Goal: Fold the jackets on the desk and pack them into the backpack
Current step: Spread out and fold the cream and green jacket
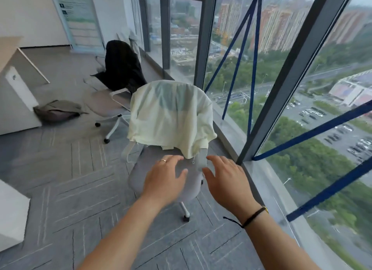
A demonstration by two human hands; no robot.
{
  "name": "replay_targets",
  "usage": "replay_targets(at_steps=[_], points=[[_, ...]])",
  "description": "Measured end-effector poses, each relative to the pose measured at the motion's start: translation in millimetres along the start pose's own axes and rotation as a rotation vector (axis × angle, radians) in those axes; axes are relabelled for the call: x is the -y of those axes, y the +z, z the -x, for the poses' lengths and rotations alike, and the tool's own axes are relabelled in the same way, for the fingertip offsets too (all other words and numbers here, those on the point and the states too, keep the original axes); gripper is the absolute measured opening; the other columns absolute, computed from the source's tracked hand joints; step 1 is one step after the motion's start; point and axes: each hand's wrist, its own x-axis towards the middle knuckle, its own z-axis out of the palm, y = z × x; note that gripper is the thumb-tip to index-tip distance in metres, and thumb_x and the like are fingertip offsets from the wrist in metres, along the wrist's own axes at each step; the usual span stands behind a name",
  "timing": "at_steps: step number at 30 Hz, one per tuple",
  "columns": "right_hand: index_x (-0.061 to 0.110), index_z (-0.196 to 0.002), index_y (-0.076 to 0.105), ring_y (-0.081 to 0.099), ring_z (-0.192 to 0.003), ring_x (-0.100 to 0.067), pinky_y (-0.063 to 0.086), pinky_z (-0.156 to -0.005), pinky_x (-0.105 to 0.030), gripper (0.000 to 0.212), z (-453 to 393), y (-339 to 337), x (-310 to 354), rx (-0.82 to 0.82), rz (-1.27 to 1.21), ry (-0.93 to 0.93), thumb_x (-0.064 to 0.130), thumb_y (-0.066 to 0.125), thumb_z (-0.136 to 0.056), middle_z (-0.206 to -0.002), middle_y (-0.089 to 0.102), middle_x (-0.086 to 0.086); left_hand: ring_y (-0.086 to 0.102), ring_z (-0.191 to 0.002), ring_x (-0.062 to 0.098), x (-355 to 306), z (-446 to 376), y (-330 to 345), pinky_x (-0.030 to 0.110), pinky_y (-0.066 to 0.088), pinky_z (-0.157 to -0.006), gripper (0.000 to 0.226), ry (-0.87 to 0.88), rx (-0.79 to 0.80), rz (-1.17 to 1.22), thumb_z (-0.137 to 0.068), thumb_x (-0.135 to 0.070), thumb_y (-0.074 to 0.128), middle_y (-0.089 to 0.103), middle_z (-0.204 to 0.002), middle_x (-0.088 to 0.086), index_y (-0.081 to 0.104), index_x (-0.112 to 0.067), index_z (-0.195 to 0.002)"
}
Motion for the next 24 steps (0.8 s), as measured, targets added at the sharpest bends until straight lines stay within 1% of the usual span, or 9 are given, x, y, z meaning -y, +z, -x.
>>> replay_targets(at_steps=[5,9,13,16,19,24], points=[[0.03,-0.143,0.044,0.05,-0.126,-0.018,0.036,-0.103,-0.035,0.044,-85.9,21.8,-7.4,0.077,-0.008,0.009,0.047,0.04,-0.103,-0.133,0.058,0.006,0.051,-0.123,0.015,16.8,-94.7,-0.6,0.035,0.046,-0.096,0.037,-0.008,-0.011,-0.005,-0.095,-0.04,0.06,0.054,-0.133,-0.012,0.057,-0.032,-0.131],[0.029,-0.143,0.044,0.053,-0.122,-0.017,0.038,-0.098,-0.034,0.044,-168.1,50.4,-25.7,0.09,-0.046,0.003,0.048,0.039,-0.103,-0.129,0.059,0.008,0.05,-0.125,0.013,38.1,-170.6,11.8,0.036,0.045,-0.101,0.037,-0.037,0.014,-0.066,-0.095,-0.042,0.058,0.054,-0.133,-0.012,0.057,-0.033,-0.132],[0.027,-0.139,0.049,0.055,-0.118,-0.021,0.039,-0.095,-0.036,0.043,-273.0,78.3,-44.2,0.082,-0.118,-0.025,0.047,0.042,-0.102,-0.126,0.062,0.005,0.046,-0.128,0.013,49.9,-261.2,28.5,0.037,0.045,-0.101,0.041,-0.086,0.019,-0.128,-0.096,-0.043,0.056,0.051,-0.136,-0.013,0.055,-0.031,-0.135],[0.025,-0.139,0.05,0.056,-0.118,-0.022,0.041,-0.095,-0.038,0.043,-359.1,95.1,-59.8,0.088,-0.182,-0.035,0.046,0.045,-0.102,-0.126,0.062,0.004,0.045,-0.13,0.015,53.3,-337.5,41.0,0.034,0.043,-0.102,0.042,-0.111,0.031,-0.179,-0.097,-0.04,0.055,0.049,-0.14,-0.01,0.053,-0.028,-0.138],[0.025,-0.139,0.049,0.055,-0.118,-0.022,0.04,-0.096,-0.038,0.044,-441.4,106.0,-76.8,0.128,-0.18,-0.058,0.047,0.044,-0.102,-0.125,0.061,0.004,0.044,-0.131,0.016,50.1,-414.2,48.3,0.035,0.041,-0.106,0.043,-0.144,0.036,-0.203,-0.097,-0.038,0.056,0.048,-0.141,-0.007,0.053,-0.026,-0.138],[0.024,-0.136,0.051,0.057,-0.117,-0.025,0.041,-0.094,-0.041,0.042,-563.0,109.9,-96.1,0.132,-0.162,-0.11,0.045,0.045,-0.101,-0.126,0.062,0.001,0.045,-0.129,0.016,50.7,-519.2,51.7,0.032,0.039,-0.106,0.043,-0.165,0.003,-0.254,-0.097,-0.039,0.055,0.047,-0.142,-0.008,0.052,-0.027,-0.139]])
